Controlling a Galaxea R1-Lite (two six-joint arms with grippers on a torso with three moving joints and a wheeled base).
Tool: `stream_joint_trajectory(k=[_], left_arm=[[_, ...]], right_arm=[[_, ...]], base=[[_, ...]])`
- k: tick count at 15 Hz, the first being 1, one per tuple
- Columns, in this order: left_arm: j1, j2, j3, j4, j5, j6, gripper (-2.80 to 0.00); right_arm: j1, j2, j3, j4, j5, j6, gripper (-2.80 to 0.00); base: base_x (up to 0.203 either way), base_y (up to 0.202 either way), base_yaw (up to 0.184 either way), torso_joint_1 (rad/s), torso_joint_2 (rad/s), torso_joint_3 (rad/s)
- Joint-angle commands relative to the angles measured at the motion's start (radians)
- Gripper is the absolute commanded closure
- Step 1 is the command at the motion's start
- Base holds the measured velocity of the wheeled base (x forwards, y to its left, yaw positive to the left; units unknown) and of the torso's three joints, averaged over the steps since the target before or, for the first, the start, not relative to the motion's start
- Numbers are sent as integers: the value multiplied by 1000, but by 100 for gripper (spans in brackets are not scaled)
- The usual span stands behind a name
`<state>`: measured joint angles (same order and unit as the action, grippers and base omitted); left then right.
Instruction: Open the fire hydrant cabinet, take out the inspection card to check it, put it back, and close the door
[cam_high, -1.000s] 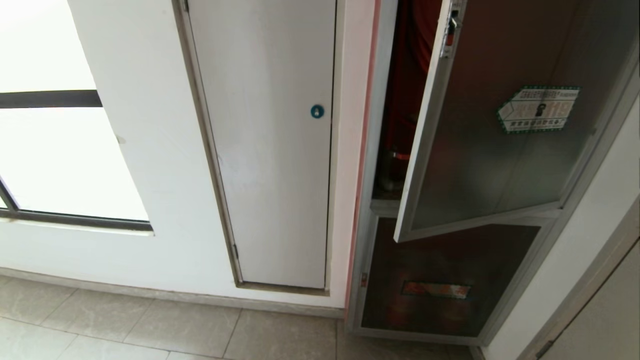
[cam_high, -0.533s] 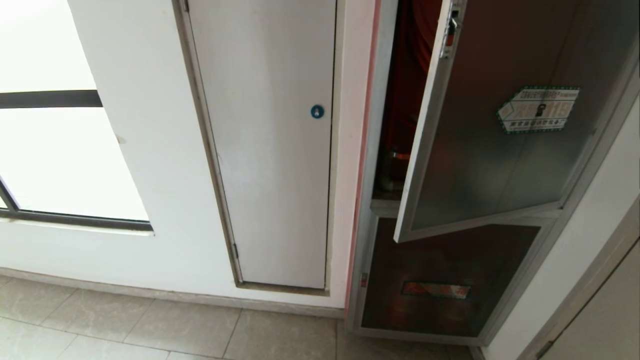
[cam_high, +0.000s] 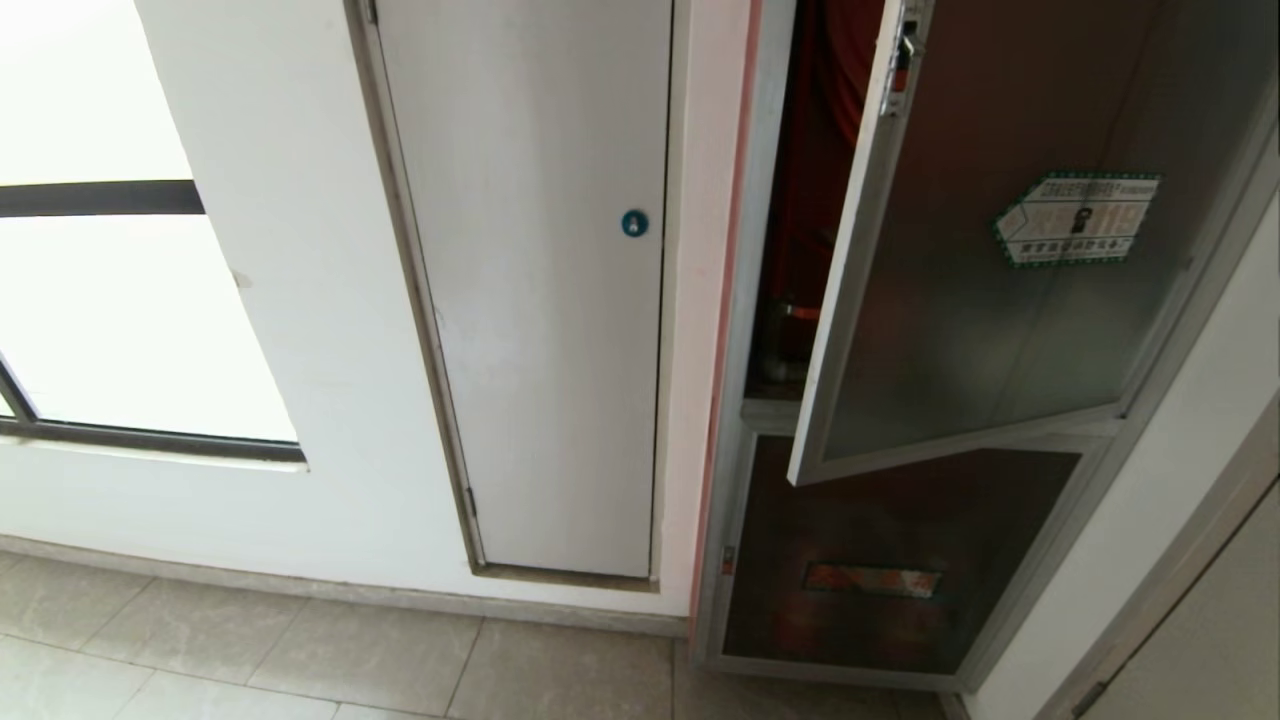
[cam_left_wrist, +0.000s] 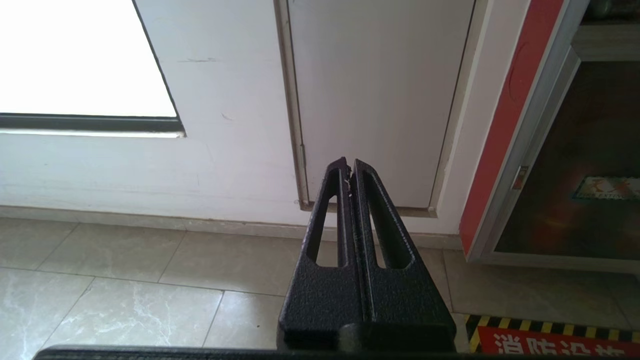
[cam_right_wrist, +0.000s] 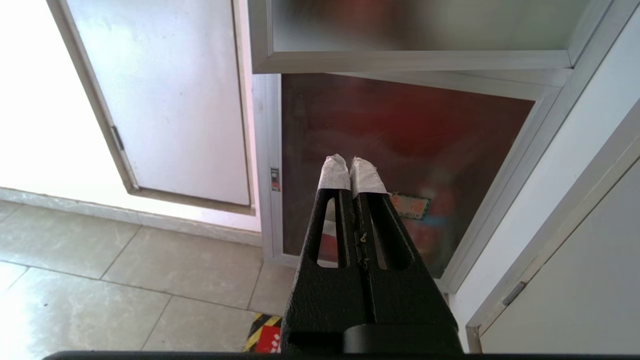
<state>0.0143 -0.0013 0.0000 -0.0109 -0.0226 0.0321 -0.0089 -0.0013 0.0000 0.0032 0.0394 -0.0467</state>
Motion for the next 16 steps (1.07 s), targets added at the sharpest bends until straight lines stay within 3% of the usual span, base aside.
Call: stream_joint_trajectory(k=[1,16], left_arm=[[1,1,6,0,0,0,0],[0,1,6,0,0,0,0]], right_arm=[[0,0,0,0,1,1,0],[1,0,0,-2,-18,47,0]], base=[[0,0,0,0,0,0],[0,0,0,0,0,0]])
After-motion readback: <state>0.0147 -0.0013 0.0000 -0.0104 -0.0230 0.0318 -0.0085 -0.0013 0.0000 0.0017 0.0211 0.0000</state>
